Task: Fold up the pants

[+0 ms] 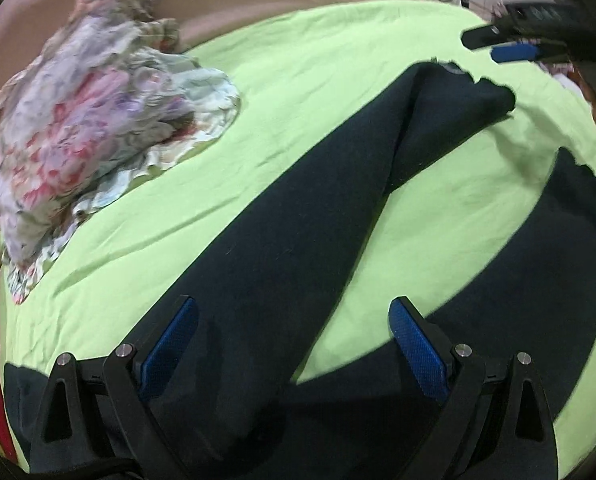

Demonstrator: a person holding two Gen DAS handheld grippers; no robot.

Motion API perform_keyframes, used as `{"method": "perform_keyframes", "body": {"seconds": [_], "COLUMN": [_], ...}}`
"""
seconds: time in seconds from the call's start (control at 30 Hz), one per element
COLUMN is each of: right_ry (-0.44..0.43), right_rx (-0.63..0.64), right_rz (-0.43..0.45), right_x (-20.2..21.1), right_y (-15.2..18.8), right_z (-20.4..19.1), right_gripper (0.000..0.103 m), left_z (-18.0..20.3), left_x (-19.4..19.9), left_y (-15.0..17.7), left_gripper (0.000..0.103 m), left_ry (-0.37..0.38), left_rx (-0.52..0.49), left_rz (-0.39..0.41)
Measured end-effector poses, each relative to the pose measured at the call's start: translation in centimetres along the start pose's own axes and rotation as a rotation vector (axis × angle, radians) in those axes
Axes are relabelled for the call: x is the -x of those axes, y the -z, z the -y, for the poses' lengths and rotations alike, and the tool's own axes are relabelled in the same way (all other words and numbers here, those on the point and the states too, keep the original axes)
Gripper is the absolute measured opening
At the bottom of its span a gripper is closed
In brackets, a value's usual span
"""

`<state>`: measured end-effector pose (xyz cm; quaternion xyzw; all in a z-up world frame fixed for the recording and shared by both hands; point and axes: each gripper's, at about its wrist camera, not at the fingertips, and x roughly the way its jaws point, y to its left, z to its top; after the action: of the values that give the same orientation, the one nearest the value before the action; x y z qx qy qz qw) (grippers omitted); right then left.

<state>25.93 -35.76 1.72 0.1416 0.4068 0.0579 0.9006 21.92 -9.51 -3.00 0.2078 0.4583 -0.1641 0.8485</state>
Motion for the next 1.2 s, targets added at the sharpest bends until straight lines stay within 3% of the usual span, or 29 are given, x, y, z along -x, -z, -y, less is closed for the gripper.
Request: {"method": "perform_keyframes", "body": {"seconds": [0.13,0.23,0.33,0.37,0.47,0.63,0.83,0.97,1.03,1.13,1.2], "right_ry": [-0.028,-0.053,-0.053,-0.056,-0.048,-0.064,-0.094,-0.182,-0.194,-0.213,-0.225], "right_rx": [-0.060,-0.059,-0.038,-0.036,-0.028,-0.017,0.037,0.067,0.088,0.102,0.080], "right_rz": [-0.066,-0.100,-0.111,-0.107,-0.087,-0.030,0.020,0.079,0.075,0.087,0.083], "right_x": [-2.8,-4.2,-5.4,-5.5,-5.7,-3.9,-1.1,1.9,2.8,4.2,4.8], "right_y": [-1.1,-1.2,-1.3,-1.4,-1.6,-1.6,-1.4,-0.5,0.3,1.5,2.1], "right_z": [2.4,2.6,2.3,2.4,2.4,2.9,2.2,2.4,2.3,2.5,3.0], "right_gripper": [0.047,0.045,0.039,0.028,0.008,0.003,0.003,0.003,0.003,0.003,0.003], "left_z": [-0.6,-1.6,-2.4,-2.7,-3.5,-5.6,-6.5,-5.5,-4.4,-3.7,-3.2], "left_x": [-1.3,-1.9,-2.5,-2.7,-2.9,-1.7,2.8,5.4,5.7,4.9,4.6], "left_y": [-0.6,-1.1,-1.7,-2.0,-2.7,-3.2,-2.0,-0.2,0.4,0.4,-0.4], "left_gripper": [0.096,0.093,0.079,0.073,0.049,0.019,0.018,0.018,0.018,0.019,0.029], "left_ry": [0.034,0.061,0.099,0.119,0.176,0.283,0.363,0.431,0.405,0.308,0.253], "left_rx": [0.002,0.016,0.018,0.021,0.031,0.089,0.119,0.126,0.106,0.090,0.078], "left_rz": [-0.010,-0.018,-0.028,-0.031,-0.040,-0.023,0.029,0.046,0.047,0.051,0.068]}}
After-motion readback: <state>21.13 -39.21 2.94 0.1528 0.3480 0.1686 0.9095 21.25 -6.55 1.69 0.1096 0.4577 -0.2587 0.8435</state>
